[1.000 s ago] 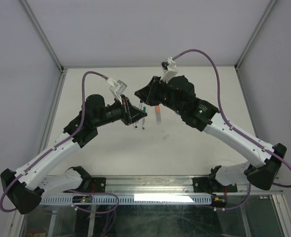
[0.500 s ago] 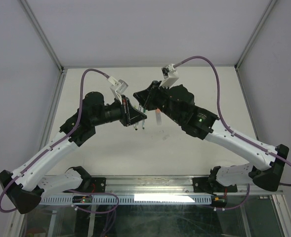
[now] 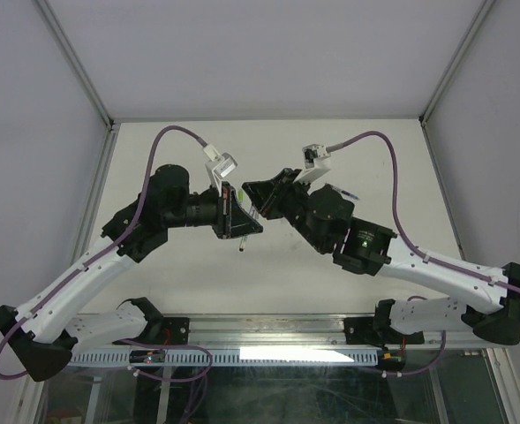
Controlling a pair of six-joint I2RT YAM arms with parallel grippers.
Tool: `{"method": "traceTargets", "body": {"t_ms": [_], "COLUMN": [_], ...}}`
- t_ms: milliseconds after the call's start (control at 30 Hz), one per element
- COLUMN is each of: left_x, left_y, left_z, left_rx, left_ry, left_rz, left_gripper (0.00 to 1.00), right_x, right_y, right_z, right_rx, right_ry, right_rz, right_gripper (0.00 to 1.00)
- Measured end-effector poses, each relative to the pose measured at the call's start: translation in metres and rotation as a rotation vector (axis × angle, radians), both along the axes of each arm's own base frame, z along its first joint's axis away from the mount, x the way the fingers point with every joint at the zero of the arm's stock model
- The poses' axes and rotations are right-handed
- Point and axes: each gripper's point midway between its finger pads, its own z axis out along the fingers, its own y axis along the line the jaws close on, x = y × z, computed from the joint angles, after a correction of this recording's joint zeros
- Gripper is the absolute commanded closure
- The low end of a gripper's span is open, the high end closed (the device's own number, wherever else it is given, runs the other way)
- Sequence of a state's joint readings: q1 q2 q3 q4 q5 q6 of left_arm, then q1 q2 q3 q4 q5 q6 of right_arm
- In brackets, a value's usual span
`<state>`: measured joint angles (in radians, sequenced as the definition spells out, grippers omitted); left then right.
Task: Insert the pens into the pen caps
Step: Press the pen cap onto the pen.
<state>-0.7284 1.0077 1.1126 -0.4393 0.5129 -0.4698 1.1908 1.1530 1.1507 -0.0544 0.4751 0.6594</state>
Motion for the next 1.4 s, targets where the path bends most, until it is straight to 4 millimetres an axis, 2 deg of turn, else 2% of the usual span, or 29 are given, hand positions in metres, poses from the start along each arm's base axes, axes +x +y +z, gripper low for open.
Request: {"method": "traceTargets", "body": {"t_ms": [167,333,533,633,933,1233,1400], "left_x": [-0.014,-0.036,-0.046,-0.044,-0.032,-0.021,-0.016], "left_y": [0.002,0.011,0.02,0.018,0.012,0.011,0.01], "left_z": [-0.011,-0.02,-0.031,-0.026,0.007,0.022,0.028], "left_rx": [0.035,0.081,0.131,0.109,-0.01,-0.046,-0.059], "left_ry": [0.056,0.123,0.177,0.15,-0.016,-0.137,-0.186], "left_rz": [-0.042,-0.092,-0.087,-0.088,-0.074,-0.062,-0.056], "left_gripper": [1.0,1.0,1.0,1.0,1.0,1.0,1.0], "right_x": [-0.013,-0.035,-0.042,-0.041,-0.031,-0.028,-0.028], "right_y": [0.001,0.007,0.011,0.008,0.001,0.001,-0.002], "right_z": [-0.014,-0.031,-0.043,-0.036,0.009,0.033,0.041], "right_rx": [0.014,0.004,0.005,0.0,-0.067,-0.157,-0.174], "right_ry": [0.043,0.087,0.124,0.118,0.029,-0.054,-0.085], "right_rz": [-0.064,-0.13,-0.156,-0.163,-0.124,-0.062,-0.053], "right_gripper": [1.0,1.0,1.0,1.0,0.99,0.87,0.71]}}
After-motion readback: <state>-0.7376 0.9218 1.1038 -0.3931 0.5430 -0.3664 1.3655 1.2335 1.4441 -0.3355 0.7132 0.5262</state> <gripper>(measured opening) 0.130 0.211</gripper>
